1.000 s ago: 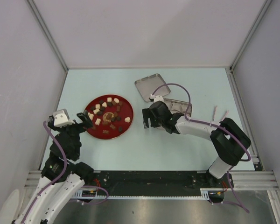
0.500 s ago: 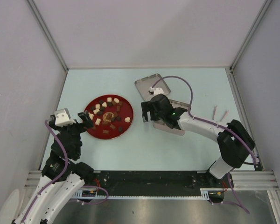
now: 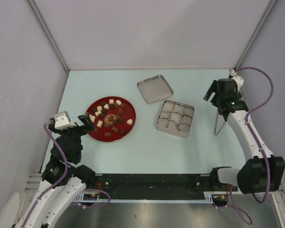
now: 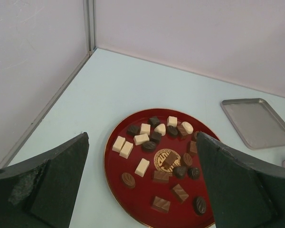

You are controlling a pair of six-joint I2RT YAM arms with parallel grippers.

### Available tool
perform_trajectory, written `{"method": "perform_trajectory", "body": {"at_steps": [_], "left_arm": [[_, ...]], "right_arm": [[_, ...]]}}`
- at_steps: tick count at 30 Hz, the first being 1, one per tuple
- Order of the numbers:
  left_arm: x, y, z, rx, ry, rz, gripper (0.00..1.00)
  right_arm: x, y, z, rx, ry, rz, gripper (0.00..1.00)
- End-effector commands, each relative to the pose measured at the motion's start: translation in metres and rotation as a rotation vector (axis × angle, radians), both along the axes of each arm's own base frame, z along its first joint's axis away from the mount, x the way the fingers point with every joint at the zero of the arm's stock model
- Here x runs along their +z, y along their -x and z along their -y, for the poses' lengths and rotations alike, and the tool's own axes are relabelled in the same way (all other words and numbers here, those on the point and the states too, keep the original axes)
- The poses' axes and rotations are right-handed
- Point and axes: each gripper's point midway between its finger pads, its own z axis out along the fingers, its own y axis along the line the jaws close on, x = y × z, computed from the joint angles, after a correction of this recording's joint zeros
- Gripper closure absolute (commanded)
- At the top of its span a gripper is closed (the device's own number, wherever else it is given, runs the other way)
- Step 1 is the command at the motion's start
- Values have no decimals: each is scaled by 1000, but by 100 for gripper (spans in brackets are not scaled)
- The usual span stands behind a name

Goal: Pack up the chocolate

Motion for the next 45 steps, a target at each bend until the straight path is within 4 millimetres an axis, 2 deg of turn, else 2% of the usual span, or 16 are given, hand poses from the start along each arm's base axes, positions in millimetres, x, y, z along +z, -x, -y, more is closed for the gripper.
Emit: {"method": "perform_trajectory", "body": {"at_steps": [1, 5, 7, 9, 12, 14, 21, 27, 28, 30, 34, 39, 41, 45], "left_arm": [[6, 1, 4, -23, 25, 25, 0], [5, 2, 5, -38, 21, 27, 0], [6, 2, 8, -54, 15, 27, 0], [5, 2, 8, -55, 12, 27, 0], [4, 1, 10, -63, 4, 23, 0], [4, 0, 10, -64, 2, 22, 0], [1, -3, 12, -66, -17, 7, 0], [-2, -7, 15, -75, -31, -8, 0], [-3, -8, 16, -77, -36, -11, 0], [-4, -8, 17, -83, -39, -15, 0], [-4, -9, 20, -96, -45, -17, 0], [-4, -11, 25, -126, -52, -21, 0], [-5, -11, 27, -138, -53, -24, 0], [-6, -12, 38, -192, -55, -36, 0]], "right_arm": [[-15, 33, 87, -360, -60, -95, 0], [-35, 34, 121, -451, -130, -141, 0], [-45, 30, 131, -473, -147, -154, 1], [-52, 29, 145, -509, -148, -161, 6], [-72, 22, 157, -533, -172, -192, 11], [-90, 19, 162, -533, -203, -233, 20], [-123, 0, 155, -439, -242, -284, 36], [-156, -6, 150, -419, -284, -342, 50], [-160, -7, 149, -420, -290, -350, 56], [-169, -8, 149, -432, -302, -363, 61], [-177, -10, 148, -433, -314, -370, 69], [-177, -9, 149, -434, -315, -373, 93], [-175, -8, 148, -429, -318, -373, 99], [-156, -9, 143, -407, -333, -334, 100]]}}
